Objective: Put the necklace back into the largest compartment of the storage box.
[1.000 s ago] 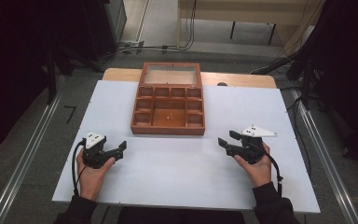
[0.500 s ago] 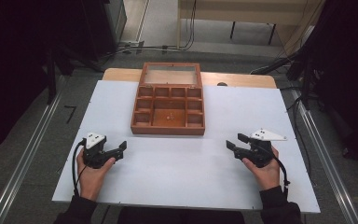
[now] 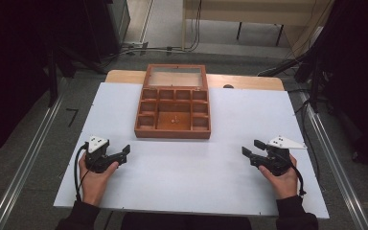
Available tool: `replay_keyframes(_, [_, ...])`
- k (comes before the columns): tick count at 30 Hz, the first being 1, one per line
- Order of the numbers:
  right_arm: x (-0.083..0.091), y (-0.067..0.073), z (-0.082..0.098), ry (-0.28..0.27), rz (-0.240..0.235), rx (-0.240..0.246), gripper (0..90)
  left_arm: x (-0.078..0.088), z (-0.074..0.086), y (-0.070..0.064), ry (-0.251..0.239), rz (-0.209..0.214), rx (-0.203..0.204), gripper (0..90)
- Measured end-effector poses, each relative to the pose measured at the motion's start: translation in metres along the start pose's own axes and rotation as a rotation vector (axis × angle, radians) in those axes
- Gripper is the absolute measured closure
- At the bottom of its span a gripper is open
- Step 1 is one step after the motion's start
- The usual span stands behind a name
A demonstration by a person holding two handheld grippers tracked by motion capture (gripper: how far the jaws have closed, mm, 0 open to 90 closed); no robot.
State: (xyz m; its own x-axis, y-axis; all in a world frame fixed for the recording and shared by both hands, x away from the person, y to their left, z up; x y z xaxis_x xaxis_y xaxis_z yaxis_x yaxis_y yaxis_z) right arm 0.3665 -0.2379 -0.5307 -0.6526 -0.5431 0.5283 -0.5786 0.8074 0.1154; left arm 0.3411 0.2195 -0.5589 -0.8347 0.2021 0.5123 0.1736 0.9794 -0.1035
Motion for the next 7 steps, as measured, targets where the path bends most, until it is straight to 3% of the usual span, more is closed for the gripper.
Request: replay_keyframes(7, [0.007,-0.012,0.007,0.009,0.033,-0.009,33.0,-0.001,0.001,0.001,0.005,-0.006,-0.006,15.9])
Point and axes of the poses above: each handheld gripper's, and its own axes: x roughly backward along the jaws, z roughly out of its underside, y roughly to its left, the point moved 9 cm from there along -x, roughly forward along the jaws, and after that the axes turned 2 degrees about -z, right-handed, at the moved point
